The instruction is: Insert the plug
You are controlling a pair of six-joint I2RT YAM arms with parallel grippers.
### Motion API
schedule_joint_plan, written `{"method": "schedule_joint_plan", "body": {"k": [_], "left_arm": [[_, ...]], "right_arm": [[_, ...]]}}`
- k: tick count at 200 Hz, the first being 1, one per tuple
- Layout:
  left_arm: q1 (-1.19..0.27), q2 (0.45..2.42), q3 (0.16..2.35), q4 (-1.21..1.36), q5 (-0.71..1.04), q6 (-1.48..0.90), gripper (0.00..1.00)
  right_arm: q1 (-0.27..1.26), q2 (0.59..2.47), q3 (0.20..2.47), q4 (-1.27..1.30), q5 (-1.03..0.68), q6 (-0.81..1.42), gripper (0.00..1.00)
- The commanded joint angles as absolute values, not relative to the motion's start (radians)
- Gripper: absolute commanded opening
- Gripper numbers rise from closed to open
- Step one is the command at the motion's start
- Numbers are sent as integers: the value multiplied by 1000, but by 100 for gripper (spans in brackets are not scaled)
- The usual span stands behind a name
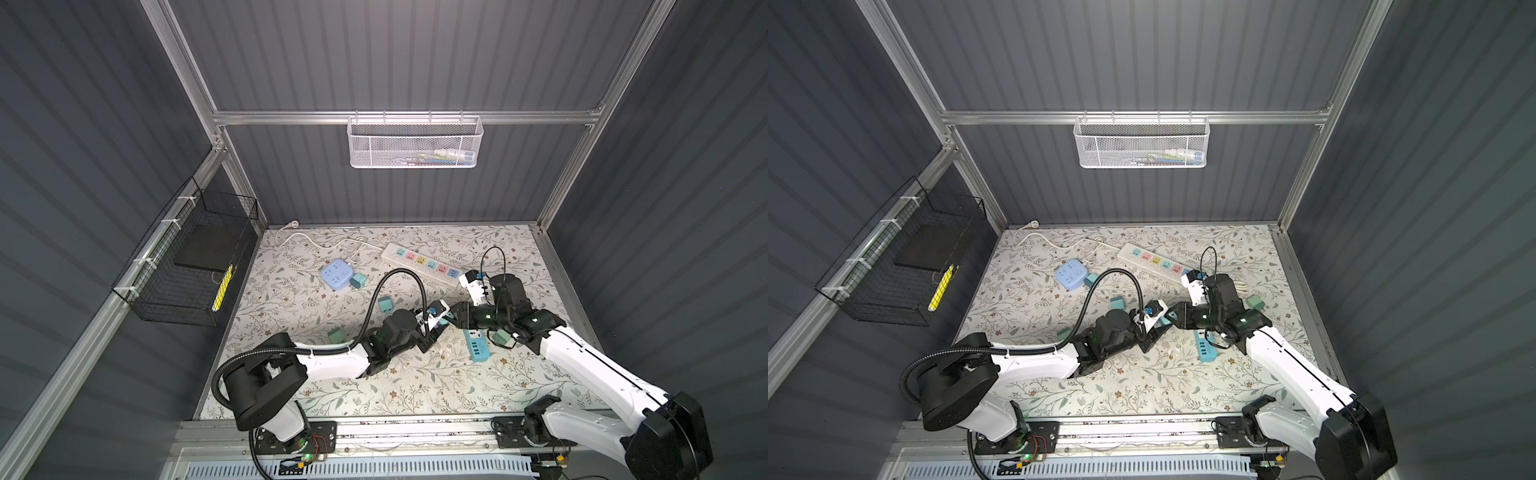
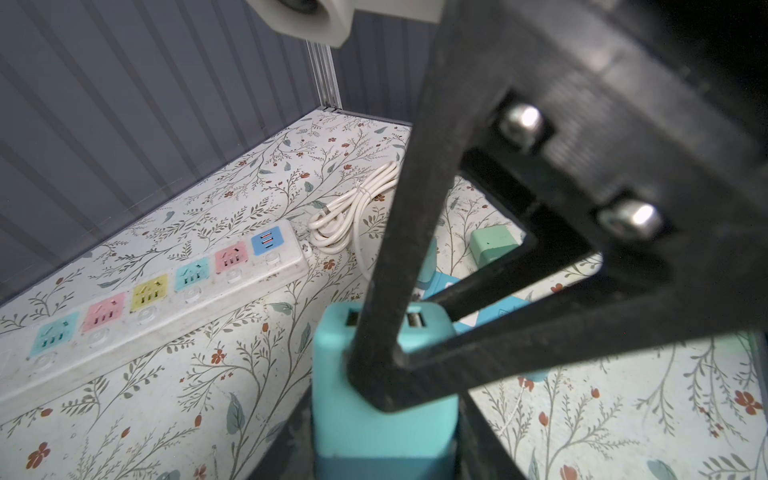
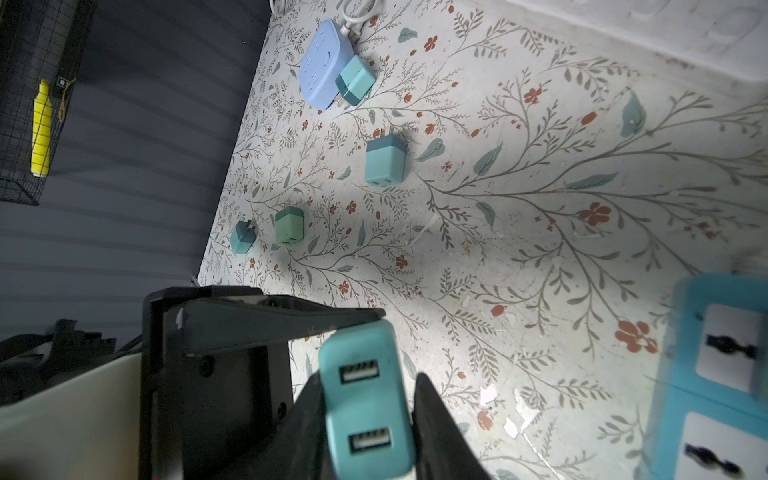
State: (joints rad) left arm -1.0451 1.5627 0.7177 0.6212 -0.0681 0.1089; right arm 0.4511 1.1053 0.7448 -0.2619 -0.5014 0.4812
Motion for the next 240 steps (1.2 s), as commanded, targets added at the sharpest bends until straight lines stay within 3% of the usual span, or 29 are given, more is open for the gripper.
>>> {"method": "schedule_joint_plan", "body": {"k": [1,17,44,80,118,152,240], "left_arm": [[-1047,1561,735,646,-57,127,21],[-1047,1563,736,645,-66,119,29],[-1046,1559,744,635,-92,103,56],[-1046,1495,721,633,-199,66,73],[-1045,1389,656,647,-278,30,76],[-1045,1349,626,651,-300,8,77],[-1043,1332,616,657,-303,2,77]], "right_arm": [[458,1109,775,-262,-505,489,25],[460,1105,770,-267,-496,487,22],[461,1090,755,-262,-466,488,20],[461,1032,727,-320,-292,459,18],[463,901,581,-339,57,486,17],[465,829,493,-341,221,539,16],[465,952,503,-296,291,510,18]]}}
